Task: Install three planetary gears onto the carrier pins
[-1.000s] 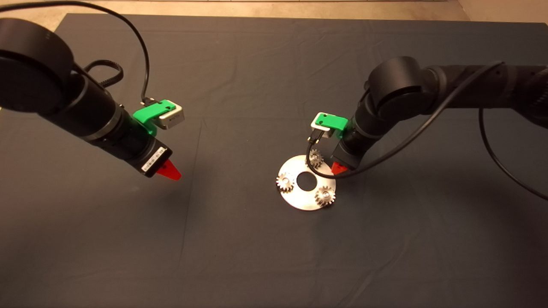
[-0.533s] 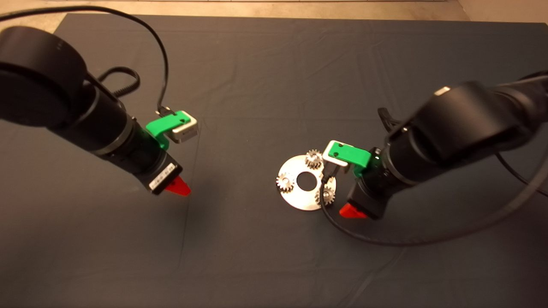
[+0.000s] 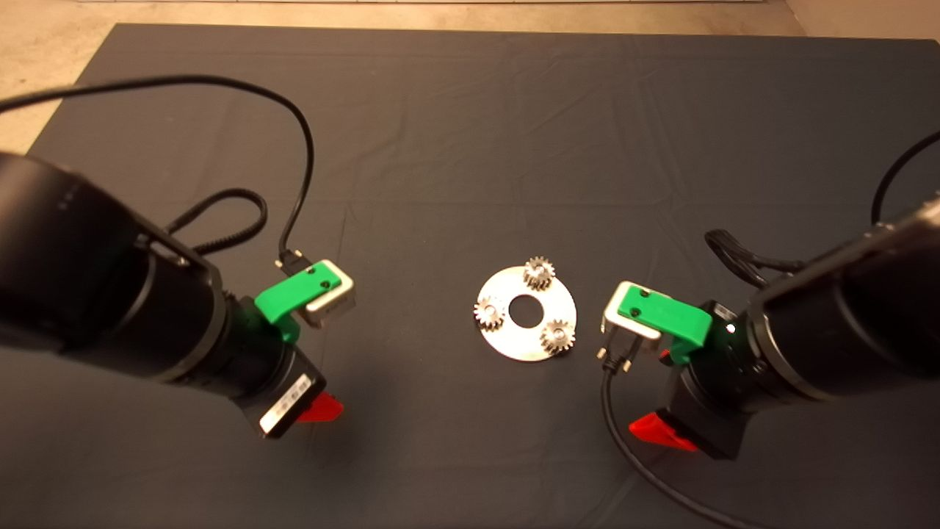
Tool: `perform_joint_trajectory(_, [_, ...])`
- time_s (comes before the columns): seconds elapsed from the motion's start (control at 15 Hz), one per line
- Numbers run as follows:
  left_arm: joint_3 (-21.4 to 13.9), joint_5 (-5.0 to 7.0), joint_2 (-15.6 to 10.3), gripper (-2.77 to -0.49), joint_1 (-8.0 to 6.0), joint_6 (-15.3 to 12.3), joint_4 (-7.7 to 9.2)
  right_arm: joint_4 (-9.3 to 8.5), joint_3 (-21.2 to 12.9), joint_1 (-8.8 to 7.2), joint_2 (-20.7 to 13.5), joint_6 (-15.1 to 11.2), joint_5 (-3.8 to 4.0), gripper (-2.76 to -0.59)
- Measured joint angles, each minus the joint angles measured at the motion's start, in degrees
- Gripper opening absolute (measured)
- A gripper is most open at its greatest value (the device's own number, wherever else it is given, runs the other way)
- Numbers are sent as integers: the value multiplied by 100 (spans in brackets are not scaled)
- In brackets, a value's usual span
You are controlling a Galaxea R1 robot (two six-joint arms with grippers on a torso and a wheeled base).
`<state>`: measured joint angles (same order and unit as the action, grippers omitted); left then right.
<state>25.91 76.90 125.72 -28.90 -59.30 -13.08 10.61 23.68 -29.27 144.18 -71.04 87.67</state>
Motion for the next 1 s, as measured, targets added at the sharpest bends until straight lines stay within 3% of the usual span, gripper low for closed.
perform_joint_trajectory(0.13, [-215,2,0,-162,38,-210,-51,-44,-162,-41,-7,-280,2,-131])
perform_joint_trajectory(0.27, [-279,6,0,-162,49,-243,-65,-77,-253,-45,-10,-412,2,-131])
perform_joint_trajectory(0.4, [-279,5,0,-162,182,-244,-116,-97,-298,42,-61,-475,-2,-131])
perform_joint_trajectory(0.53, [-279,9,9,-162,442,-244,-154,-94,-306,429,-147,-498,9,-131])
perform_joint_trajectory(0.73, [-279,11,63,-162,870,-244,-370,-41,-317,1257,-370,-509,0,-131])
perform_joint_trajectory(0.8, [-282,17,79,-162,973,-275,-381,-33,-317,1326,-413,-509,0,-131])
perform_joint_trajectory(1.0, [-369,30,94,-162,1080,-345,-433,17,-328,1486,-778,-509,17,-131])
